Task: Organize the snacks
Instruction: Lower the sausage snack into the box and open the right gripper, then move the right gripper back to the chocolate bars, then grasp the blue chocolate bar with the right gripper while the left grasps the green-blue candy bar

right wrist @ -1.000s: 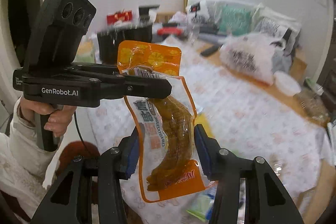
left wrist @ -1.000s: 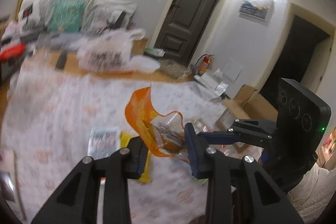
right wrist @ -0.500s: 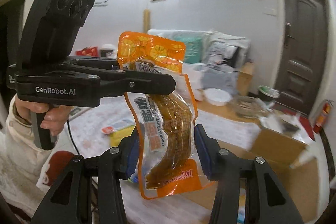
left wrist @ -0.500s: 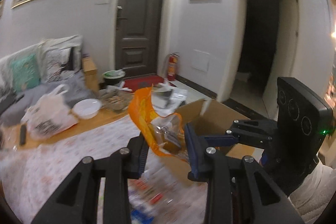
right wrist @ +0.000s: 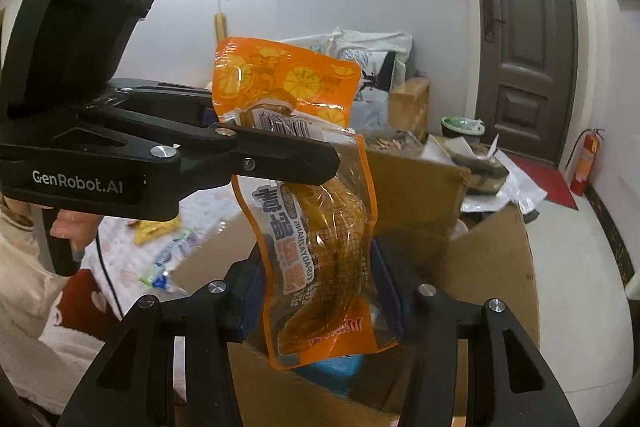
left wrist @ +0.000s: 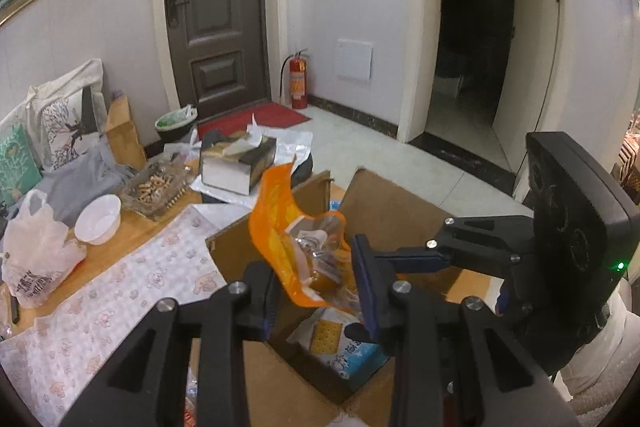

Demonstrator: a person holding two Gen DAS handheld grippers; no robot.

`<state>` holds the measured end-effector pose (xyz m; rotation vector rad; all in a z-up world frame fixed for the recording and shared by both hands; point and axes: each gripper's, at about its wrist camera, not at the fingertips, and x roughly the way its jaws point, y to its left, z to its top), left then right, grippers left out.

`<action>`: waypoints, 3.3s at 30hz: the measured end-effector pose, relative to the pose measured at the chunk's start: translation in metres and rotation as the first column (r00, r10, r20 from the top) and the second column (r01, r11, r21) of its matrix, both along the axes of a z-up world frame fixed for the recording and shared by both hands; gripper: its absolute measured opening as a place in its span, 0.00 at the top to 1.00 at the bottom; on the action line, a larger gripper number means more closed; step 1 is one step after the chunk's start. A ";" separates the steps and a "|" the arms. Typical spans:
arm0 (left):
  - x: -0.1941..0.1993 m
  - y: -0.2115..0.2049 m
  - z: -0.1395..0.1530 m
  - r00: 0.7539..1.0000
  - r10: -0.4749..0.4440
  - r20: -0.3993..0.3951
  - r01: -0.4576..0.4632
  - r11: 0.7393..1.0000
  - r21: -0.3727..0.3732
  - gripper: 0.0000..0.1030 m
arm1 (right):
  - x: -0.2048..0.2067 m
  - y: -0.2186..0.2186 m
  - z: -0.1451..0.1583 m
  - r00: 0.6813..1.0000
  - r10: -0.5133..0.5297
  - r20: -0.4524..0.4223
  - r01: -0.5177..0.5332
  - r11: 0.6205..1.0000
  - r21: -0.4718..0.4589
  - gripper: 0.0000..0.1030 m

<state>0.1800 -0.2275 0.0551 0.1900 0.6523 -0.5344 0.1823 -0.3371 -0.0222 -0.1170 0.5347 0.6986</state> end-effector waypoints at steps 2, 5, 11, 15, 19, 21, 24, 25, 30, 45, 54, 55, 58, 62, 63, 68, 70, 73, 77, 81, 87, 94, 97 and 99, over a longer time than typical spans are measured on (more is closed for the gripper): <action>0.008 -0.002 -0.007 1.000 0.012 -0.017 -0.011 1.000 0.011 0.71 | 0.006 -0.006 -0.006 1.000 0.001 -0.012 -0.001 1.000 0.001 0.56; 0.013 -0.002 -0.019 0.999 0.015 -0.047 -0.014 1.000 0.016 0.71 | 0.011 -0.002 -0.014 1.000 -0.010 -0.027 0.010 1.000 -0.011 0.54; 0.025 0.000 -0.029 0.997 0.037 -0.074 -0.035 0.999 0.028 0.67 | 0.012 0.000 -0.020 0.998 -0.061 -0.033 0.060 0.997 -0.056 0.52; 0.030 0.008 -0.029 0.995 0.057 -0.081 -0.056 0.998 0.005 0.56 | 0.010 -0.004 -0.020 0.997 -0.066 -0.046 0.064 0.997 -0.042 0.52; 0.029 0.016 -0.028 0.994 0.079 -0.073 -0.079 0.997 -0.002 0.49 | 0.007 -0.002 -0.020 0.997 -0.063 -0.045 0.061 0.997 -0.046 0.52; 0.025 0.021 -0.027 0.993 0.087 -0.076 -0.087 0.996 -0.007 0.48 | 0.005 0.001 -0.019 0.997 -0.055 -0.048 0.053 0.998 -0.046 0.51; 0.015 0.030 -0.023 0.993 0.093 -0.069 -0.094 0.996 -0.008 0.42 | 0.003 0.005 -0.017 0.998 -0.046 -0.051 0.044 0.998 -0.043 0.47; 0.011 0.033 -0.021 0.993 0.097 -0.062 -0.098 0.995 -0.009 0.40 | 0.001 0.007 -0.015 0.998 -0.040 -0.052 0.039 0.999 -0.036 0.47; -0.017 0.067 -0.011 0.989 0.143 -0.025 -0.143 0.990 -0.012 0.34 | -0.013 0.025 -0.004 0.999 -0.013 -0.046 0.012 1.000 -0.004 0.46; -0.121 0.229 -0.033 0.940 0.340 -0.021 -0.341 0.936 -0.090 0.26 | -0.078 0.173 -0.001 0.983 0.158 -0.097 -0.157 0.987 0.023 0.46; -0.145 0.308 -0.113 0.905 0.392 -0.166 -0.419 0.889 -0.184 0.26 | -0.084 0.244 -0.051 0.971 0.139 -0.193 -0.140 0.990 0.010 0.47; -0.145 0.312 -0.122 0.902 0.390 -0.186 -0.423 0.884 -0.199 0.26 | -0.083 0.251 -0.060 0.970 0.139 -0.199 -0.143 0.990 -0.010 0.48; -0.139 0.323 -0.145 0.889 0.387 -0.244 -0.442 0.864 -0.242 0.26 | -0.080 0.261 -0.081 0.971 0.103 -0.218 -0.117 0.992 -0.051 0.63; -0.125 0.324 -0.171 0.882 0.357 -0.309 -0.444 0.848 -0.289 0.30 | -0.073 0.257 -0.102 0.972 -0.007 -0.236 -0.012 0.997 -0.079 0.72; -0.122 0.323 -0.175 0.881 0.347 -0.320 -0.441 0.848 -0.295 0.34 | -0.072 0.255 -0.105 0.969 -0.022 -0.245 0.003 0.997 -0.078 0.74; -0.107 0.310 -0.192 0.883 0.298 -0.362 -0.411 0.863 -0.294 0.47 | -0.072 0.247 -0.121 0.960 -0.057 -0.275 0.028 0.994 -0.107 0.80; -0.103 0.306 -0.196 0.884 0.286 -0.371 -0.405 0.864 -0.299 0.47 | -0.072 0.248 -0.124 0.962 -0.069 -0.263 0.038 0.992 -0.121 0.81; -0.100 0.302 -0.200 0.884 0.272 -0.380 -0.397 0.866 -0.305 0.47 | -0.073 0.254 -0.127 0.966 -0.083 -0.244 0.049 0.988 -0.144 0.79; -0.098 0.297 -0.199 0.883 0.273 -0.381 -0.396 0.869 -0.296 0.47 | -0.071 0.258 -0.126 0.968 -0.095 -0.231 0.059 0.986 -0.158 0.73; -0.098 0.294 -0.199 0.885 0.272 -0.378 -0.391 0.876 -0.282 0.47 | -0.070 0.257 -0.127 0.963 -0.106 -0.247 0.071 0.986 -0.148 0.73; -0.096 0.281 -0.199 0.887 0.257 -0.383 -0.373 0.889 -0.267 0.47 | -0.069 0.243 -0.126 0.950 -0.102 -0.294 0.078 0.993 -0.093 0.80; -0.093 0.260 -0.198 0.884 0.319 -0.342 -0.395 0.901 -0.178 0.51 | -0.083 0.231 -0.126 0.950 -0.074 -0.303 0.038 0.992 -0.122 0.80; -0.091 0.251 -0.199 0.878 0.367 -0.306 -0.415 0.903 -0.108 0.65 | -0.085 0.225 -0.128 0.949 -0.076 -0.308 0.039 0.992 -0.124 0.80; -0.092 0.251 -0.199 0.878 0.371 -0.304 -0.414 0.906 -0.090 0.70 | -0.086 0.221 -0.129 0.946 -0.073 -0.315 0.038 0.992 -0.117 0.80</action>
